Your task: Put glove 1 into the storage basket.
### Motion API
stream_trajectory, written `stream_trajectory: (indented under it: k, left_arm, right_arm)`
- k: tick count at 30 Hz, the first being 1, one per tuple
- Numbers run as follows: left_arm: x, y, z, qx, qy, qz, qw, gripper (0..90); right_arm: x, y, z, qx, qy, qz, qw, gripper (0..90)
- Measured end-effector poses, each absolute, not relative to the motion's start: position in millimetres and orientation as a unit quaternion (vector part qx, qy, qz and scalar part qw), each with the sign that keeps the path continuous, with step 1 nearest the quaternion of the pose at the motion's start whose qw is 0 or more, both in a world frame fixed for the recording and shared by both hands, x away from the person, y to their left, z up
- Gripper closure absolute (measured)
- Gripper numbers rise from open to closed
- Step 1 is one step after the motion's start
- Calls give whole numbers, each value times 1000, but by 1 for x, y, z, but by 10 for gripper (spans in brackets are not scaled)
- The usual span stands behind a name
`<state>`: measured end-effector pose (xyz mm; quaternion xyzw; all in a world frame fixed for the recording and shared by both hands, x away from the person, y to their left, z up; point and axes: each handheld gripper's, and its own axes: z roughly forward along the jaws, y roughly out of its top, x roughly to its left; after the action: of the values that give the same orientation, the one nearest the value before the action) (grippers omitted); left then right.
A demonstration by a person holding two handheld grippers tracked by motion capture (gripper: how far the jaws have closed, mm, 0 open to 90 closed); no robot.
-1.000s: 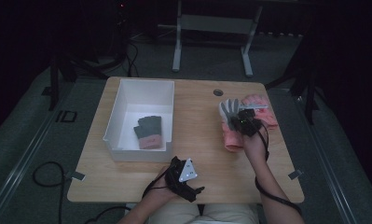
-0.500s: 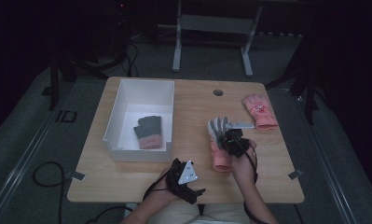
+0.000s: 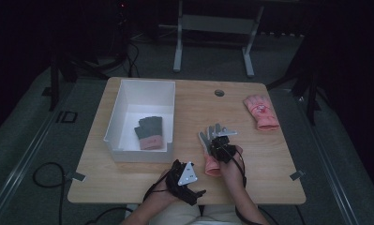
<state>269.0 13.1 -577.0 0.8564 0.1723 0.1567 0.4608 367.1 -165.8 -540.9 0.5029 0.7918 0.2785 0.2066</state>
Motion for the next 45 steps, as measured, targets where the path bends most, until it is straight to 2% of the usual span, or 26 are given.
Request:
stream_trajectory:
  k: [7,8,13,18,25,31,32,37,45]
  left_arm:
    - [270,14,-577,853,181,157,464,7]
    - [270,14,-577,853,181,157,464,7]
    - [269,15,-576,851,179,155,469,7]
    - [270,14,-576,850,183,154,469,7]
    - [270,14,-576,851,181,155,468,7]
    - [270,14,-576,851,181,153,469,7]
    - [270,14,-575,852,179,153,468,7]
    - [268,16,-574,850,175,151,473,7]
    - [266,14,-575,856,168,148,466,7]
  right_arm:
    - [362,-175,-519,492,788,311,200,741]
    - [361,-186,-505,491,779,332,203,714]
    - [369,-231,-485,493,761,340,250,700]
    - [390,-285,-481,521,740,319,281,687]
    - [424,-336,-483,540,720,325,290,679]
    - [452,-352,-488,544,717,325,290,664]
    - [465,-357,-488,554,711,323,288,636]
    - [487,-365,-485,563,700,329,293,577]
    - [535,-377,-494,581,700,306,281,555]
